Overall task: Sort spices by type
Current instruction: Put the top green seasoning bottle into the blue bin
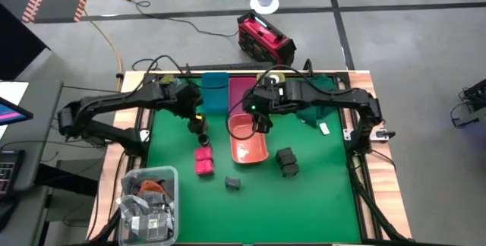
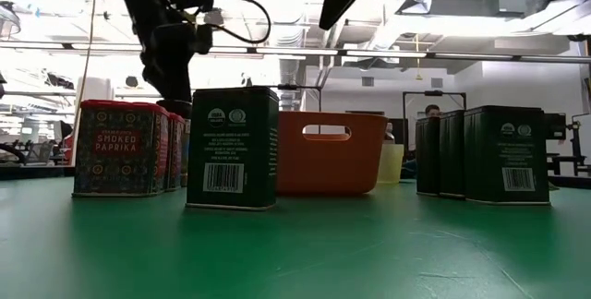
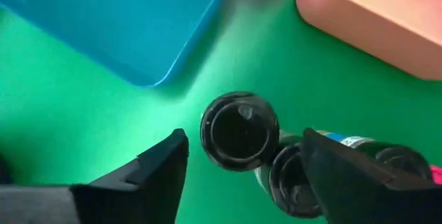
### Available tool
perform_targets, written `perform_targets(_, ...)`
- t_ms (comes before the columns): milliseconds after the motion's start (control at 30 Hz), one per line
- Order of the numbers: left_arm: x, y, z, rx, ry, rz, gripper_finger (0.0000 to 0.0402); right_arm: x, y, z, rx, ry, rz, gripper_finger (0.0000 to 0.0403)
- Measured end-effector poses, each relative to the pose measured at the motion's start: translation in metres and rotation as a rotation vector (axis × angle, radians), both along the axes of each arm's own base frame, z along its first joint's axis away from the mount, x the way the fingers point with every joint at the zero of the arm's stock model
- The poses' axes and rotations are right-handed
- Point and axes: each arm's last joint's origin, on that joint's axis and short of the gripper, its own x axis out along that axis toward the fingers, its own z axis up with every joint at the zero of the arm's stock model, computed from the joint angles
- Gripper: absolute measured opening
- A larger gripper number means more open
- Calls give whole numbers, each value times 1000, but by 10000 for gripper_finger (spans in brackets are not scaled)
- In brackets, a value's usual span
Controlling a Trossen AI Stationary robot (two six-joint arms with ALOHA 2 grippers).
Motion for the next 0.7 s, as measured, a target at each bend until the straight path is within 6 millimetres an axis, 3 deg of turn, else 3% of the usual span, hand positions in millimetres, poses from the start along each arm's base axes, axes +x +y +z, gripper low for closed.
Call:
perform_targets(167,9,4,4,10,0,-14,313,-1,0,0,-5,9,4,277)
perform_targets(333,20,10,-15,-17,81,-1,345,-2,0,1,-11,10,10,277)
perform_targets(500,28,15,-29,14,157,22,346,-13,1,10,-5,-25,1,277)
perform_targets(700,28,16,-31,18,163,21,331,-26,7,9,-1,-57,12,276)
